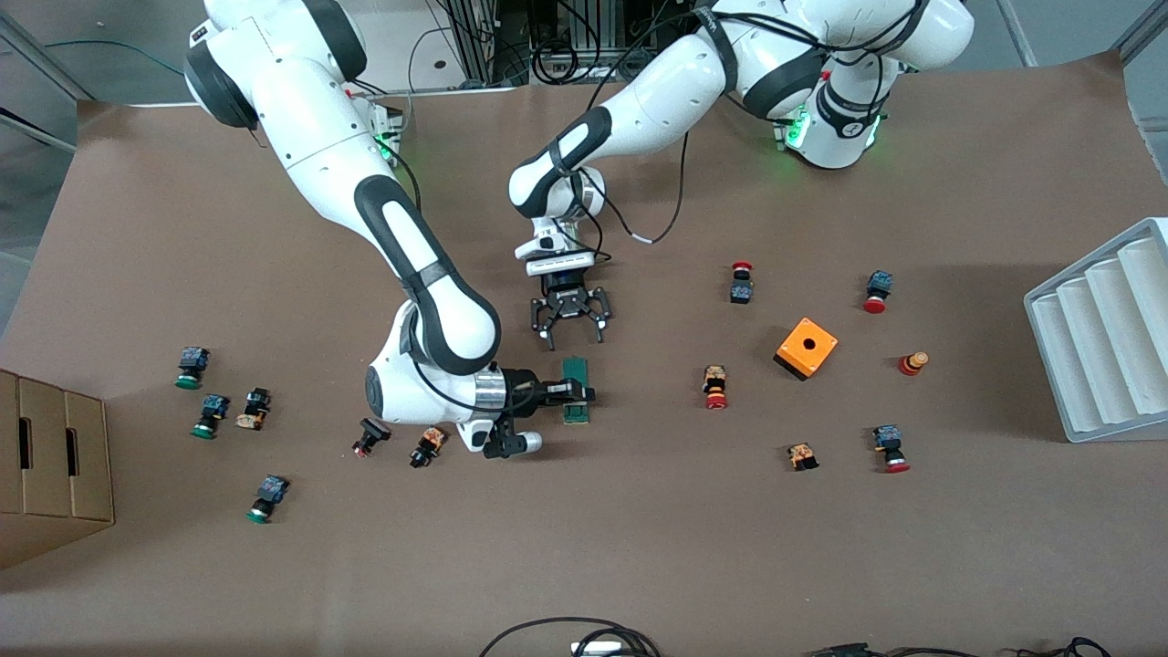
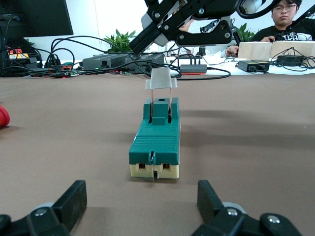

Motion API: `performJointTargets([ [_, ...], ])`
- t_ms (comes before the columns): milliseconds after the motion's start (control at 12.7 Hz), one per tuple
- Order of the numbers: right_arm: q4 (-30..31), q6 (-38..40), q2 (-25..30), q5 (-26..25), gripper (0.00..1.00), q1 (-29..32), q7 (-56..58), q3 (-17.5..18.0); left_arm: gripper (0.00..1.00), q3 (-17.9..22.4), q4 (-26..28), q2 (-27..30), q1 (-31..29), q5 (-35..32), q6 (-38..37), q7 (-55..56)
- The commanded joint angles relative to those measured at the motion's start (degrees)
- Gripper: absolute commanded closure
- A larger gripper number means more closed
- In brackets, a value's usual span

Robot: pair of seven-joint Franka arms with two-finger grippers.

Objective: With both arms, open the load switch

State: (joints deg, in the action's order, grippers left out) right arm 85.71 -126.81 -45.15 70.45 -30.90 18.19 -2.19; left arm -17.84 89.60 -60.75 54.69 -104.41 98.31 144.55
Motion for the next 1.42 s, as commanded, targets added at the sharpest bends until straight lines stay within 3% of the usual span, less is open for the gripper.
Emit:
performJointTargets([
  [0,1.30,0.60,1.38,2.41,0.96,0.40,0.62,-0.18,0.00,0.17,-2.32,-3.06,0.68,-0.18,0.92,0.03],
  [393,1.12,3.15,1.55,6.71,0.98,0.57,0.70,-1.24,0.00,0.17,-2.32,-3.06,0.68,-0.18,0.92,0.03],
  [1337,0.86,2.45,-0.02,6.19,1.00,1.71,2.37,-2.12,0.00,0.17,-2.32,-3.06,0.68,-0.18,0.92,0.03],
])
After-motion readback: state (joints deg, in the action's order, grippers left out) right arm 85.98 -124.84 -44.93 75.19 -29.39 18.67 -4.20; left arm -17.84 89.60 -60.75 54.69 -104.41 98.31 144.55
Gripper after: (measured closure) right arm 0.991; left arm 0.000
